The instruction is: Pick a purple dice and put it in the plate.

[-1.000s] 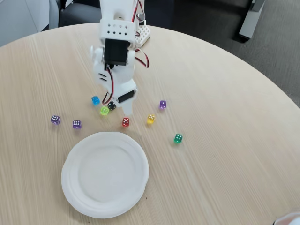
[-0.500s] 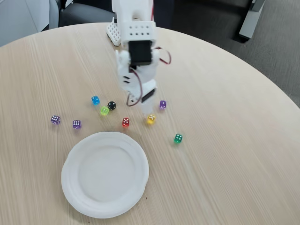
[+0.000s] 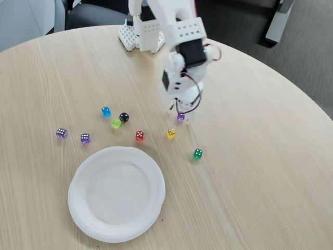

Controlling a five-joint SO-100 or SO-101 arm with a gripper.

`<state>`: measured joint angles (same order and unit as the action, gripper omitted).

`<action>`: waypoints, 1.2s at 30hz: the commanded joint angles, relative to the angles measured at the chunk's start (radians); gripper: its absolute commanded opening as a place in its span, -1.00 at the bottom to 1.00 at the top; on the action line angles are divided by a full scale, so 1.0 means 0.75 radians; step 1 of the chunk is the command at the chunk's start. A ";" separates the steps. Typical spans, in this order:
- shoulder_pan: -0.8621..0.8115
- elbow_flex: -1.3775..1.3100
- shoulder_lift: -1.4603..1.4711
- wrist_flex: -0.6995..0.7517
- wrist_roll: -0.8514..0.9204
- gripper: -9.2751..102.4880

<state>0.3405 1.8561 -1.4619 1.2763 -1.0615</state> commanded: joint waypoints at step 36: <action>-0.008 -0.022 -0.029 0.012 -0.266 -0.83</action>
<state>0.3421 1.8561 -1.4619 1.2763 -1.1888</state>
